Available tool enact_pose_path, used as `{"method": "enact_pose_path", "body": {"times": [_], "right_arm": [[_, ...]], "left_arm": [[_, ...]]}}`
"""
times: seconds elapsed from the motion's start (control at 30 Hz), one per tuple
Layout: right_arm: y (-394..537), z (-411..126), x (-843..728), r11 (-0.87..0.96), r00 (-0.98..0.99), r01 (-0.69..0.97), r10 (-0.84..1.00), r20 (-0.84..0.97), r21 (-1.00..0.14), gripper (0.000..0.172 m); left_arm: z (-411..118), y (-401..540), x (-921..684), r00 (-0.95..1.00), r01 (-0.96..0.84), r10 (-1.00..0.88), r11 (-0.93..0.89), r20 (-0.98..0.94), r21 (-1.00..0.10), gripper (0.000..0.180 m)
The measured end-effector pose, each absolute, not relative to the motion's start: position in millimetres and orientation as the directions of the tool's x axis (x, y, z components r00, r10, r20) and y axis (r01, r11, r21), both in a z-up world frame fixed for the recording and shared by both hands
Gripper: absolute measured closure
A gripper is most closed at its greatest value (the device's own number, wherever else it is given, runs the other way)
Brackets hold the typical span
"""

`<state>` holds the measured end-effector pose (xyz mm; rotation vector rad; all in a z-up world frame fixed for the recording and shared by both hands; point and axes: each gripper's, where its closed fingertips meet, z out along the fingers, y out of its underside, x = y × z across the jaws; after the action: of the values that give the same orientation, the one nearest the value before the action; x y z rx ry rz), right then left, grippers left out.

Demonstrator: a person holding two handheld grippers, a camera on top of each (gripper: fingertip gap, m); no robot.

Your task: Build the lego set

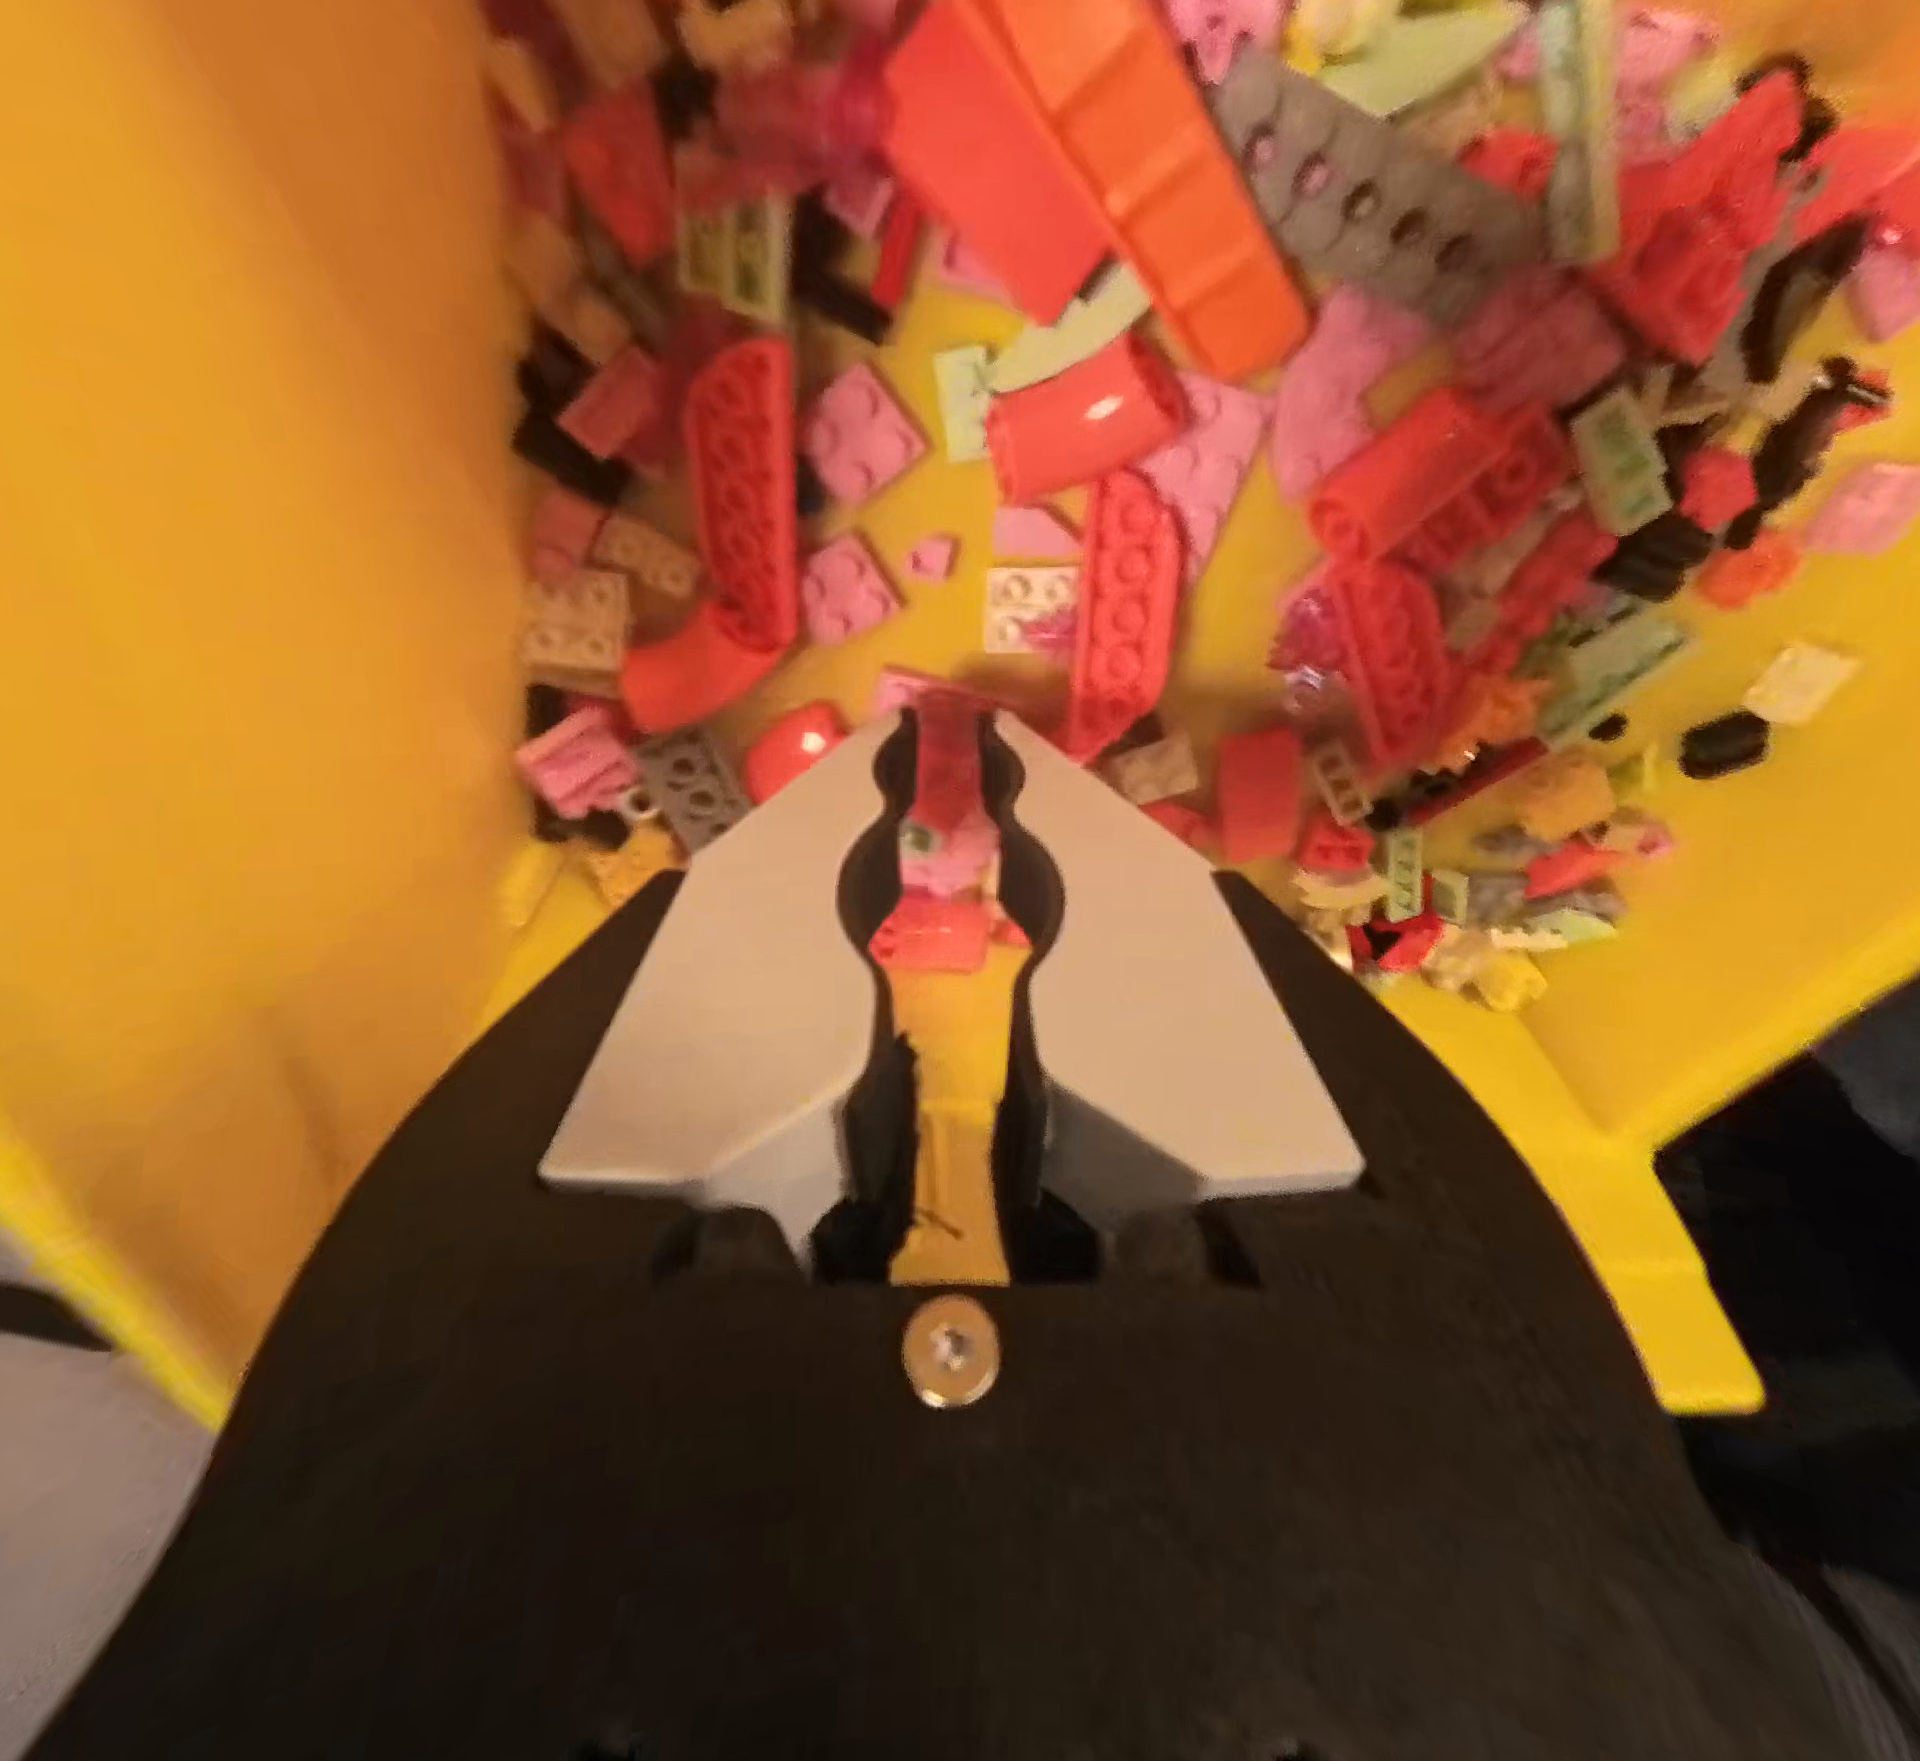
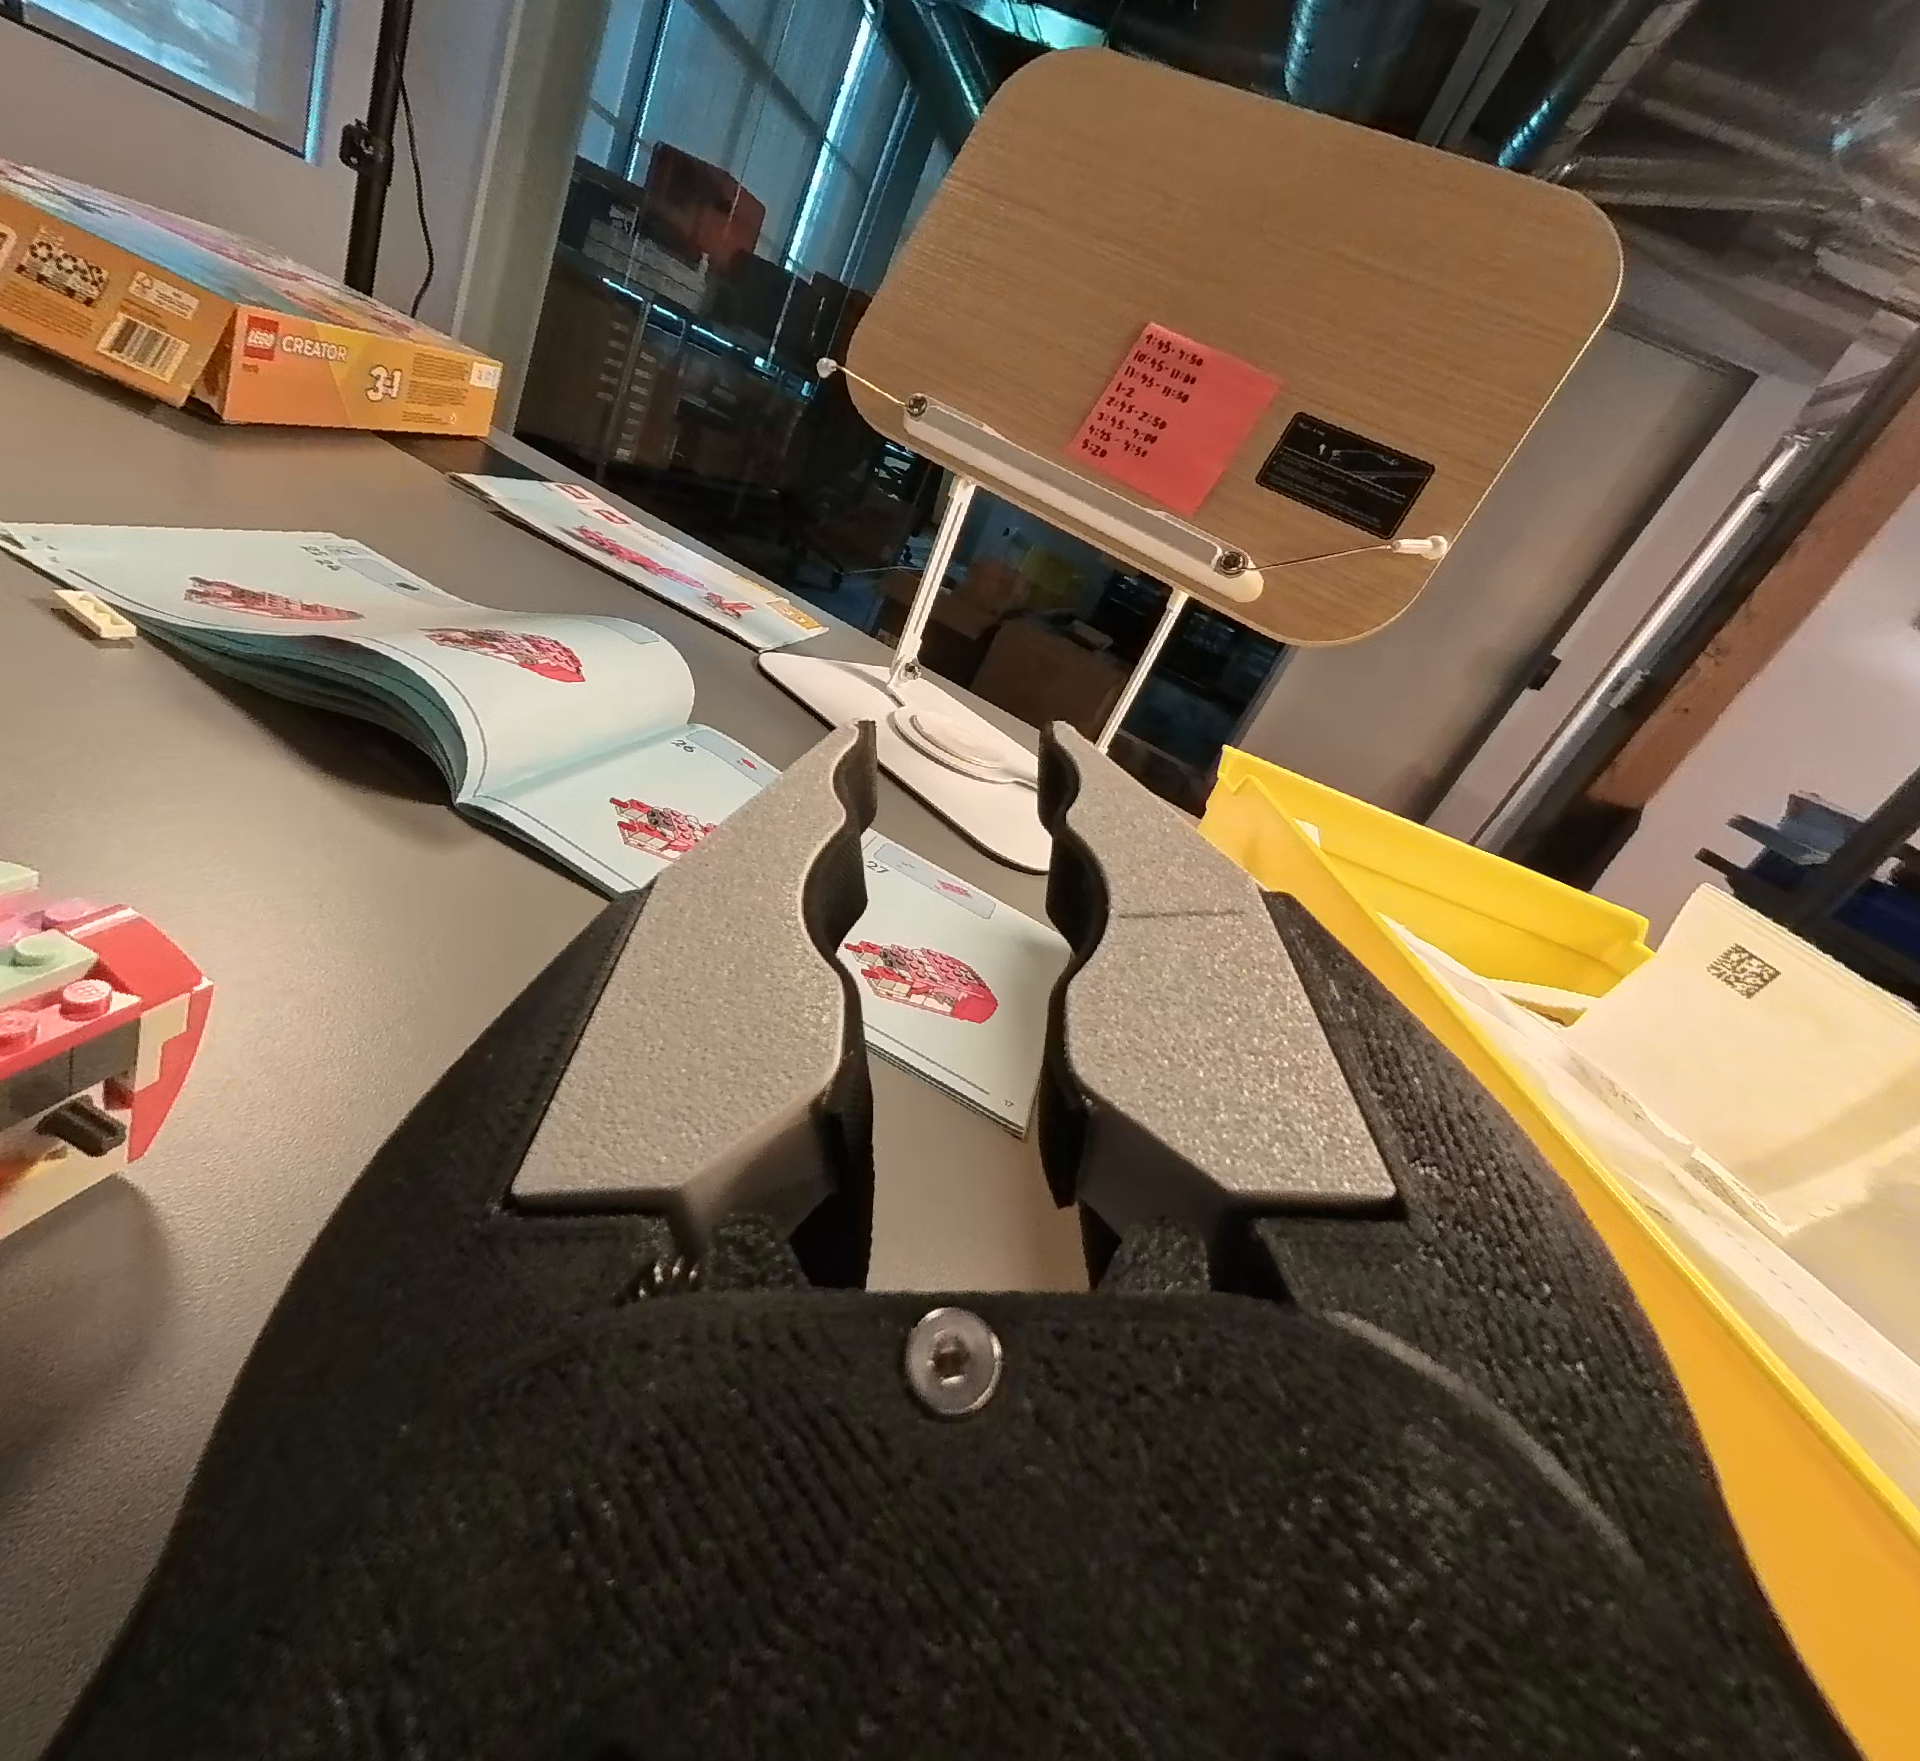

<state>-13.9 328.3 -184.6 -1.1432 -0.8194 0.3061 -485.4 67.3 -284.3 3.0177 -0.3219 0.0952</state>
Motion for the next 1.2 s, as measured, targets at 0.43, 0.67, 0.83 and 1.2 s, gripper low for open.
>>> {"method": "enact_pose_path", "body": {"times": [0.43,0.67,0.83,1.2], "right_arm": [[328,-185,-14,0.415,0.676,0.186,0.604,0.422,-0.891,0.143],[327,-185,-16,0.415,0.672,0.182,0.609,0.421,-0.891,0.143],[326,-185,-17,0.42,0.667,0.186,0.61,0.428,-0.888,0.143],[326,-185,-17,0.416,0.668,0.179,0.614,0.421,-0.891,0.143]], "left_arm": [[-267,124,-504,0.997,0.002,-0.016,-0.974,0.077,-0.227,0.154],[-263,152,-489,0.992,-0.033,-0.077,-0.928,0.104,-0.372,0.148],[-272,163,-473,0.98,-0.104,-0.16,-0.921,0.12,-0.375,0.142],[-287,105,-451,0.94,-0.152,-0.186,-0.979,0.287,-0.137,0.159]]}}
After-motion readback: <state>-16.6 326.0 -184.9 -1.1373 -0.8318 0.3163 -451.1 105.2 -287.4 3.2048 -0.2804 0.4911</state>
